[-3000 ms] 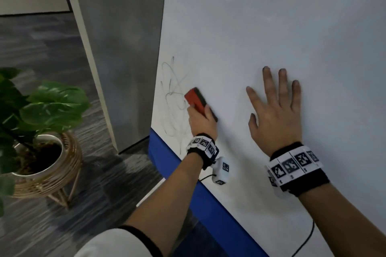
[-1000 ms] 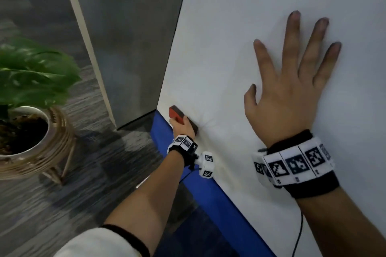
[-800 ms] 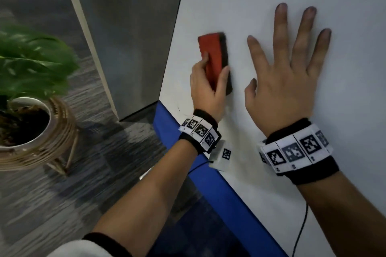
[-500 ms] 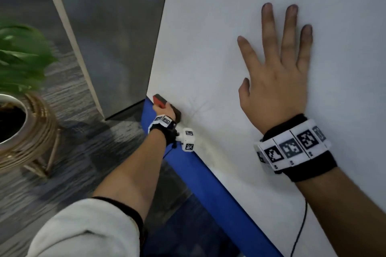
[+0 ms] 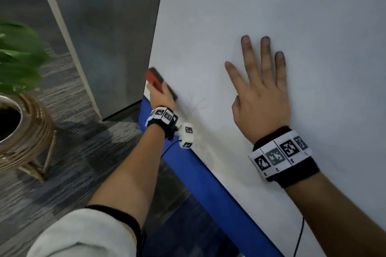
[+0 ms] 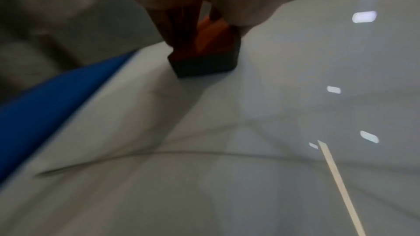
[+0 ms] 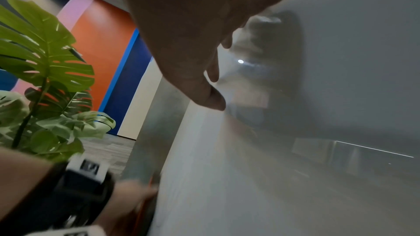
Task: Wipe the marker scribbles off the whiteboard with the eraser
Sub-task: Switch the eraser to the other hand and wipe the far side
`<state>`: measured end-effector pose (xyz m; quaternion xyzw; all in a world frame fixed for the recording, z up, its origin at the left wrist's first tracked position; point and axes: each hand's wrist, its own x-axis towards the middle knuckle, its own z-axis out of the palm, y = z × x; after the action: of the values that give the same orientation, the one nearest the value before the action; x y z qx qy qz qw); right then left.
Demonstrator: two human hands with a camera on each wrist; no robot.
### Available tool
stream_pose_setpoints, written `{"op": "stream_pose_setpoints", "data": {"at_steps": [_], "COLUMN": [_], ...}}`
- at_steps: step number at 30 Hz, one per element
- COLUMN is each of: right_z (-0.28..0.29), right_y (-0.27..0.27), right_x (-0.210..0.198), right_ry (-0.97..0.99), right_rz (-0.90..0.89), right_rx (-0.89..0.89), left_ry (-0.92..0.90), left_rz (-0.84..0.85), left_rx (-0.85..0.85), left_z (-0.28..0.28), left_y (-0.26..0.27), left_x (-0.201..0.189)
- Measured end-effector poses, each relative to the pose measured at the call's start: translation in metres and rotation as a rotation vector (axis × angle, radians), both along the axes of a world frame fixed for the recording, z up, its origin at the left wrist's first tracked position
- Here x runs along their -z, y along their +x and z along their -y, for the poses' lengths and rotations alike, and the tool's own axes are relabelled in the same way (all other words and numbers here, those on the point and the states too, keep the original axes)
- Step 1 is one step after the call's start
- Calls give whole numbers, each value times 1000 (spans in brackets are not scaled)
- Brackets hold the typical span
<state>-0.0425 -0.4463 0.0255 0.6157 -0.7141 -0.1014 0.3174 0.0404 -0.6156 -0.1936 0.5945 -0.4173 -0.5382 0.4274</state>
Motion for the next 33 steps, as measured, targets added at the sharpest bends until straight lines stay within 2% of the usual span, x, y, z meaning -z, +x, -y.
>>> {"op": "stream_pose_setpoints", "data": {"at_steps": [2, 3, 4, 6, 8, 10, 13, 15, 16, 18, 21, 22, 23, 26, 31, 33], "right_z": [-4, -6, -7, -9, -8, -10, -12, -11, -10, -9, -10, -11, -11, -12, -15, -18], "right_y": [-3, -2, -1, 2, 3, 3, 4, 5, 5, 4, -4, -6, -6, -5, 3, 1], "right_x": [0, 0, -1, -1, -1, -1, 3, 5, 6, 5, 4, 3, 3, 4, 4, 4], "right_ry": [23, 23, 20, 24, 23, 34, 18, 11, 7, 7, 27, 30, 29, 38, 49, 51], "right_rz": [-11, -15, -20, -35, -35, -36, -35, -25, -20, -14, -9, -8, -8, -20, 3, 4], "right_rx": [-1, -1, -1, -8, -23, -26, -11, -12, -13, -5, 6, 3, 1, -3, -16, -32], "left_ry": [367, 479, 536, 541, 454, 302, -140, -366, -391, -277, 215, 307, 317, 139, -381, -377], "left_rz": [13, 14, 21, -30, -42, -36, -38, -18, -10, 11, 19, 40, 58, 71, -65, -86], "left_rx": [106, 159, 198, 192, 116, 16, -43, -9, -6, -36, 14, 62, 101, 98, 147, 109], "left_z": [-17, -30, -44, -67, -68, -60, -63, -81, -87, -88, -89, -97, -107, -141, -164, -153], "left_y": [6, 6, 4, -2, -9, -10, -16, -27, -32, -36, -31, -30, -31, -40, -43, -44], "left_x": [61, 85, 104, 112, 90, 47, -26, -54, -56, -32, 34, 47, 52, 27, -42, -45]}}
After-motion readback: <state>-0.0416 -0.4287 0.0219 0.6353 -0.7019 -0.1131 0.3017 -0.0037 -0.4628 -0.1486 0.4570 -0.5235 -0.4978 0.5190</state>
